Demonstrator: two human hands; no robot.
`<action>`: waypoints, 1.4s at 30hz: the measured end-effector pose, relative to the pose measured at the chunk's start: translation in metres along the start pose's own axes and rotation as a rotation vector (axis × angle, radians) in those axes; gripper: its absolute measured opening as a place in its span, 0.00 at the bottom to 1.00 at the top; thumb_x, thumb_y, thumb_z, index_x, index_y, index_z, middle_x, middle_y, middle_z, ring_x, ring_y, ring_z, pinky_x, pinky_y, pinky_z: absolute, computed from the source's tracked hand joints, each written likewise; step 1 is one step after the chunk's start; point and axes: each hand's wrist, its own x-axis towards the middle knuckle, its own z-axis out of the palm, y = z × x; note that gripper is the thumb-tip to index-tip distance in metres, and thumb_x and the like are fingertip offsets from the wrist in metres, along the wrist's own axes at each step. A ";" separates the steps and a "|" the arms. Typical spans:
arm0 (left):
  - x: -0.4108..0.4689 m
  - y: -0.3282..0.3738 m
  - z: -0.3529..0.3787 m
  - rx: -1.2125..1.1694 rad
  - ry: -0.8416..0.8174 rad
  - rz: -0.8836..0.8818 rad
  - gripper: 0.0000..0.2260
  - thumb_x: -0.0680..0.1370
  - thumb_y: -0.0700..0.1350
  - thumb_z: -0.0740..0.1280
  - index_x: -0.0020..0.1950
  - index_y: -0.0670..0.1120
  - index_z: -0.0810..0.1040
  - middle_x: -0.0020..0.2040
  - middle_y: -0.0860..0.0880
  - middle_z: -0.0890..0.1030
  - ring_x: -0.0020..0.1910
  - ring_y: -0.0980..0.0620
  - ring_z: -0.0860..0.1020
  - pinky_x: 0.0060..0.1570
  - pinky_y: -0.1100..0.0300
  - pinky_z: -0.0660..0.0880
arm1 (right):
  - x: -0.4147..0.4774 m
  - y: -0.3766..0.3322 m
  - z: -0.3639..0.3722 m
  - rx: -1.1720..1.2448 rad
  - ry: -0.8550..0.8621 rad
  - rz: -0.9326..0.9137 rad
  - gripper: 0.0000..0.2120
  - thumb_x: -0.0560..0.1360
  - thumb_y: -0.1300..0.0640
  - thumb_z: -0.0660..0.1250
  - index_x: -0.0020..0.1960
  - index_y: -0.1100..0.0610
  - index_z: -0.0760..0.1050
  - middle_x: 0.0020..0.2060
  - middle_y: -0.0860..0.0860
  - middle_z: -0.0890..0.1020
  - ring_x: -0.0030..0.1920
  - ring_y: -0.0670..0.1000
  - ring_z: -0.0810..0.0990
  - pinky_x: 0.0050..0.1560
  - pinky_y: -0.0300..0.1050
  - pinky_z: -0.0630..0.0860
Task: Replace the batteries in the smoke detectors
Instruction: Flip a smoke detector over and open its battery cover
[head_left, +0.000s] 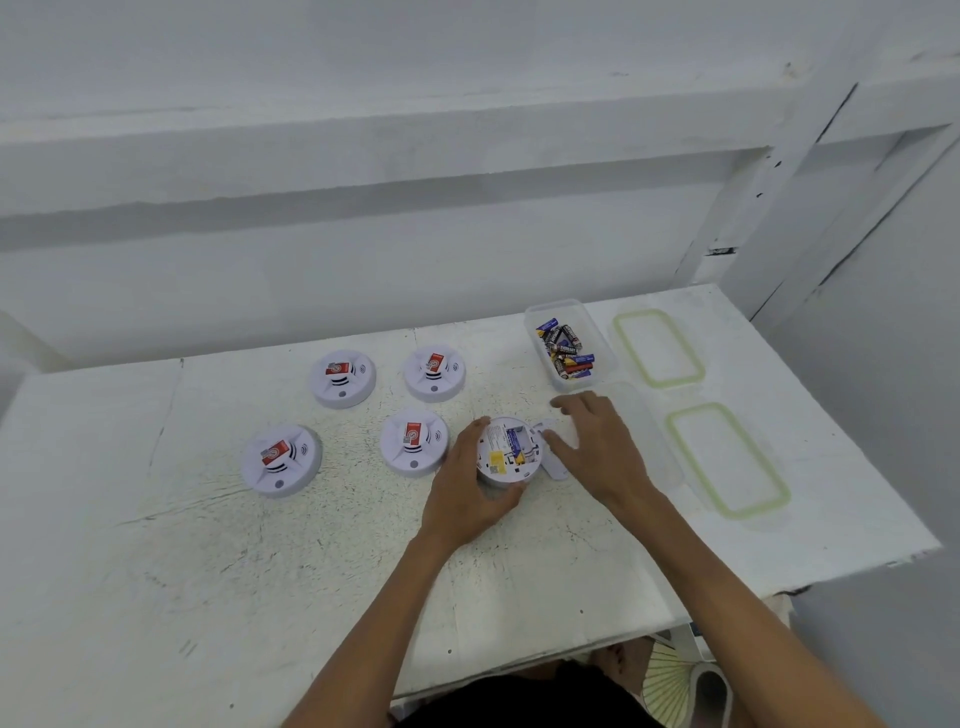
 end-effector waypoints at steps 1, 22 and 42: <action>0.000 0.001 0.000 -0.011 -0.001 -0.010 0.42 0.70 0.62 0.76 0.79 0.52 0.62 0.74 0.55 0.71 0.72 0.57 0.71 0.67 0.55 0.75 | 0.002 -0.005 0.002 -0.005 -0.061 -0.079 0.16 0.76 0.55 0.71 0.62 0.58 0.77 0.57 0.53 0.78 0.58 0.53 0.74 0.52 0.40 0.69; 0.005 0.002 0.001 -0.054 0.009 -0.058 0.42 0.67 0.59 0.78 0.76 0.51 0.65 0.70 0.54 0.74 0.68 0.55 0.74 0.66 0.51 0.76 | 0.027 -0.022 0.004 -0.467 -0.480 -0.589 0.11 0.75 0.56 0.69 0.53 0.61 0.73 0.46 0.58 0.83 0.48 0.60 0.77 0.36 0.51 0.78; 0.007 -0.005 0.003 -0.063 0.020 -0.066 0.43 0.67 0.58 0.79 0.77 0.50 0.65 0.71 0.52 0.74 0.69 0.54 0.74 0.69 0.49 0.74 | 0.040 -0.017 0.003 -0.525 -0.536 -0.628 0.11 0.79 0.53 0.65 0.55 0.59 0.73 0.49 0.57 0.83 0.51 0.57 0.78 0.41 0.52 0.81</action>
